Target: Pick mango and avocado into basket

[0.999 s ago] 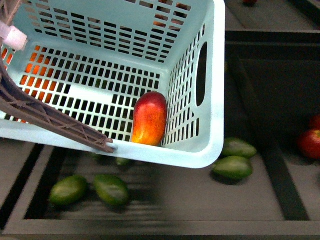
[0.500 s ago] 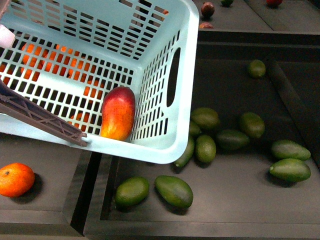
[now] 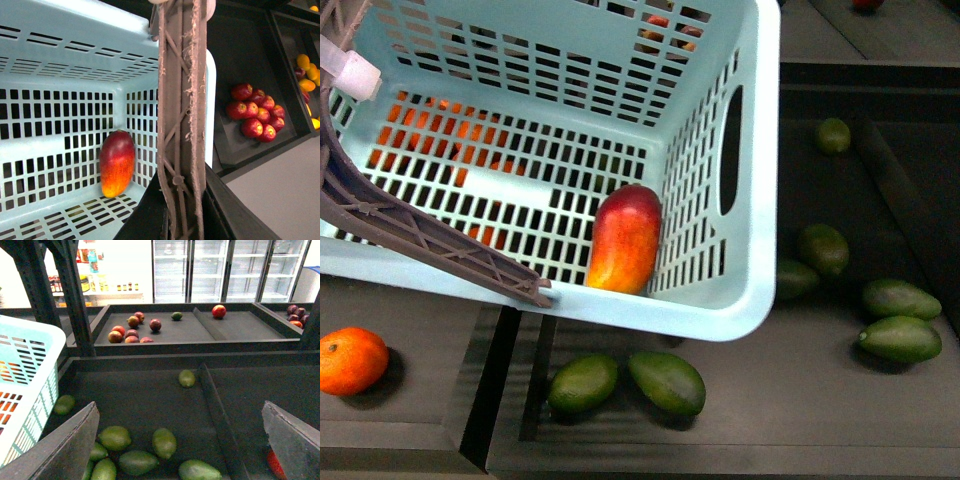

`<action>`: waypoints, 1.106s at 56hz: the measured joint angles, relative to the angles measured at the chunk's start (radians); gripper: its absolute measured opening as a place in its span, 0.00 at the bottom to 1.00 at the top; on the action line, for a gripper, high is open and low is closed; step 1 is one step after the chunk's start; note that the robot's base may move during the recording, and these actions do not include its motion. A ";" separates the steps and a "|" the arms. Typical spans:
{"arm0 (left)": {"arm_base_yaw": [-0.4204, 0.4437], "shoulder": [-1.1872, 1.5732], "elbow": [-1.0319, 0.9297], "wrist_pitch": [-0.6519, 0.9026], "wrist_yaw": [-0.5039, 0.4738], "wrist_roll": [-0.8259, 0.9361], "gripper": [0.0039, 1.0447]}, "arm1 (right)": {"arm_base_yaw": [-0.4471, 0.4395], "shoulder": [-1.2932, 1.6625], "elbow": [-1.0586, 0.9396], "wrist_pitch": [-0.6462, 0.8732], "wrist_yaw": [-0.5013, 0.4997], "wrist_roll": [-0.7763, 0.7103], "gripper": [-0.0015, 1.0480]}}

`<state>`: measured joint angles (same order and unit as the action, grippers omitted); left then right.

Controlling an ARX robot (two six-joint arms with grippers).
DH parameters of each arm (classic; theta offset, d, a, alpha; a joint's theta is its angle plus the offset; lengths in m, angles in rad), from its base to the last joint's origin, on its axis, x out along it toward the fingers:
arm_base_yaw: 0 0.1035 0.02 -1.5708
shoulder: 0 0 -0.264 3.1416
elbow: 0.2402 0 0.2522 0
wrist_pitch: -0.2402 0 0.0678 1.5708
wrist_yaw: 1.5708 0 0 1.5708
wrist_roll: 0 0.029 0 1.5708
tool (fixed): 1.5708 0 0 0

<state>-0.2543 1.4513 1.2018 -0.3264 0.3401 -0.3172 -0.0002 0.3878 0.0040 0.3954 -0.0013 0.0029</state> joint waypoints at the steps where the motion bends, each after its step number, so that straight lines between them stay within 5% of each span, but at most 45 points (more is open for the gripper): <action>1: 0.001 0.000 0.000 0.000 -0.002 0.001 0.10 | 0.000 0.000 0.000 0.000 0.000 0.000 0.93; 35: 0.003 0.000 0.000 0.000 0.002 0.002 0.10 | 0.000 0.000 0.000 0.000 0.000 0.000 0.93; 39: 0.004 0.000 0.000 0.000 -0.002 0.002 0.10 | 0.028 0.016 0.004 -0.038 0.119 0.030 0.93; 42: 0.004 0.000 0.000 0.000 -0.005 0.003 0.10 | 0.042 0.075 0.016 -0.042 0.189 0.058 0.93; 62: 0.005 0.000 0.000 0.000 0.003 0.001 0.10 | 0.042 0.706 0.283 0.063 0.130 0.098 0.93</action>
<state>-0.2497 1.4513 1.2018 -0.3264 0.3435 -0.3161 0.0418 1.0935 0.2874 0.4587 0.1291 0.1009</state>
